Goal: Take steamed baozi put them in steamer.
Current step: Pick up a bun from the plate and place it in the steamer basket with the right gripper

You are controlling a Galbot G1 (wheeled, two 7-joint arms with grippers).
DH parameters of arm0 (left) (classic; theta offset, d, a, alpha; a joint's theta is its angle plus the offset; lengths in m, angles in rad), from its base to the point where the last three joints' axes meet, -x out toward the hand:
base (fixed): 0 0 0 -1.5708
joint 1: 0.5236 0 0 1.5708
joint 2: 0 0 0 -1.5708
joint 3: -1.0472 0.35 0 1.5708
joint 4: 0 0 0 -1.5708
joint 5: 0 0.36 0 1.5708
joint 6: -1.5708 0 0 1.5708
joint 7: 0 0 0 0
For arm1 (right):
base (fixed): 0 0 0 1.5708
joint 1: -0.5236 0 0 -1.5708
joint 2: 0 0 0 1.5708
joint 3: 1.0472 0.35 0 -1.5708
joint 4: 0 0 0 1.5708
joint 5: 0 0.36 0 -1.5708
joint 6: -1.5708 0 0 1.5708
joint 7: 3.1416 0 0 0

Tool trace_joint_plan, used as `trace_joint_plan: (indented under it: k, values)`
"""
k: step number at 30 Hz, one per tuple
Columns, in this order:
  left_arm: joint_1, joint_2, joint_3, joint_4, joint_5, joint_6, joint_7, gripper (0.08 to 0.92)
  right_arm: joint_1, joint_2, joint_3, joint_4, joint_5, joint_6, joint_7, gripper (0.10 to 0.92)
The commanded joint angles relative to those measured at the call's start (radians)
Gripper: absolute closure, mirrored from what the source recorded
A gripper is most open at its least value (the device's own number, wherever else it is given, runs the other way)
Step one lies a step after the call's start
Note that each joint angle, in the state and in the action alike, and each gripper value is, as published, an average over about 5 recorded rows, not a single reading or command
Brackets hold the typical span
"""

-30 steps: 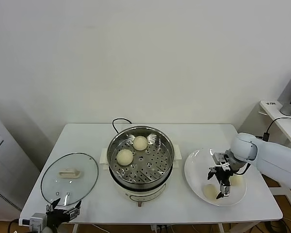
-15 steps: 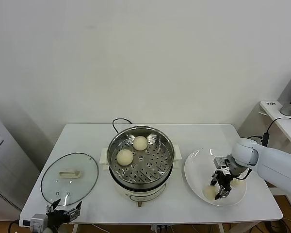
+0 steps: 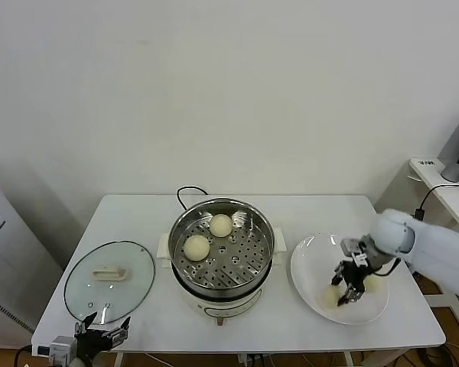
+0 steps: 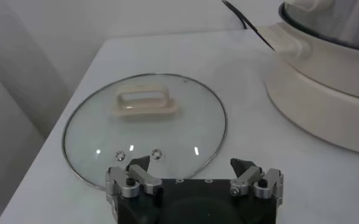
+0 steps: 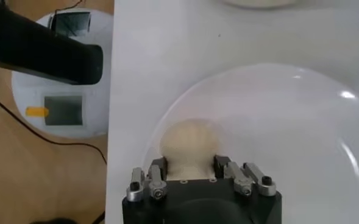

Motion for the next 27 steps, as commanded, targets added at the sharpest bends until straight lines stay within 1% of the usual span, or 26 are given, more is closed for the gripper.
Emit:
trace_joint_plan:
  k: [1,4,8,14,17,20,27]
  values:
    - [0.002,0.004,0.001,-0.004,0.001,-0.002,0.000,0.177,0.450,0.098,-0.173,0.006,0.095,0.056,-0.049,0.543]
    - [0.000,0.004,0.004,-0.007,0.001,-0.002,0.000,0.177,0.537,0.194,-0.173,-0.026,0.119,0.096,-0.073,0.544]
    - [-0.005,0.004,0.009,-0.008,0.002,0.001,0.000,0.177,0.572,0.321,-0.141,-0.078,0.128,0.181,-0.089,0.543]
    - [-0.010,0.005,0.014,-0.011,0.001,0.005,-0.001,0.177,0.523,0.486,-0.095,-0.158,0.128,0.449,-0.059,0.542]
    - [-0.009,0.005,0.015,-0.010,0.001,0.004,-0.001,0.177,0.485,0.538,-0.078,-0.143,0.097,0.539,-0.050,0.542]
    - [-0.006,0.003,0.015,-0.008,0.001,0.002,-0.001,0.177,0.447,0.564,-0.071,-0.098,0.045,0.597,-0.036,0.541]
    - [0.002,0.002,0.013,-0.009,0.000,-0.001,-0.001,0.177,0.356,0.572,-0.043,-0.010,-0.111,0.752,-0.019,0.541]
